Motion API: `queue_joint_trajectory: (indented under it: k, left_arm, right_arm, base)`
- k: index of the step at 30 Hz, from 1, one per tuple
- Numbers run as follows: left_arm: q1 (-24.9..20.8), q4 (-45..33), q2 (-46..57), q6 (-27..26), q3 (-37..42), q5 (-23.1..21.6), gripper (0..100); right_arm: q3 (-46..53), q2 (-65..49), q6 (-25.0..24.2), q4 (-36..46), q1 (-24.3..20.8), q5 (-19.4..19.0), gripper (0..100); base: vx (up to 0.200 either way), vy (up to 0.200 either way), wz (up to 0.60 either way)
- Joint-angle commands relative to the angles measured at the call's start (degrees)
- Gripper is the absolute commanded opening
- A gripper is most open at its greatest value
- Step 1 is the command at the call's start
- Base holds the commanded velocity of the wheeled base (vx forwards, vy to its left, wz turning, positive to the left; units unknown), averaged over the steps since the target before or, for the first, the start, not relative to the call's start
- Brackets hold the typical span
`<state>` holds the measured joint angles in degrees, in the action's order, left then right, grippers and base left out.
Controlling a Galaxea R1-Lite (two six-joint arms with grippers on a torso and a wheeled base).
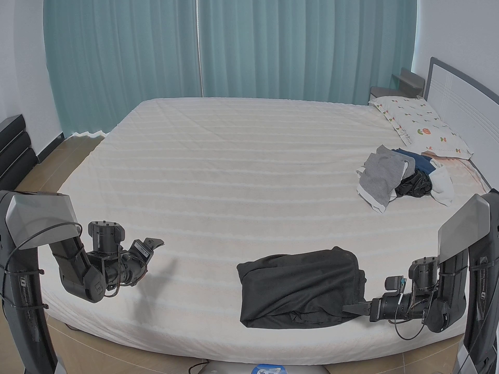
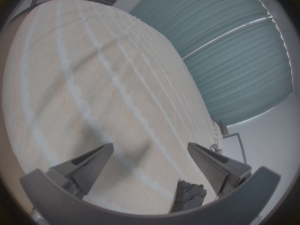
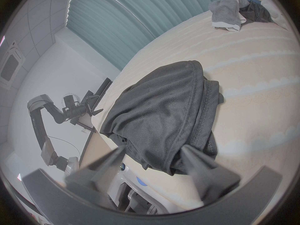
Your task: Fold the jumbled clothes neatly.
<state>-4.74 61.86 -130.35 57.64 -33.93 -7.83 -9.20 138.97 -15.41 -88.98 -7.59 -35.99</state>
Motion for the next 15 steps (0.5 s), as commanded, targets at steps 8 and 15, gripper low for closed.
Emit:
queue_joint_trajectory:
  k: [8,15]
  left_arm:
    - [0.1,0.0,-0.1,0.0,-0.4,0.4,100]
    - [0.1,0.0,-0.2,0.0,-0.4,0.4,100]
  right_arm:
    - [4.4,-6.3,4.9,-0.5,1.8,0.1,0]
    - [6.0,-7.0,8.1,-0.5,2.2,0.1,0]
  base:
    - [0.0,0.0,0.0]
    - [0.0,0.0,0.0]
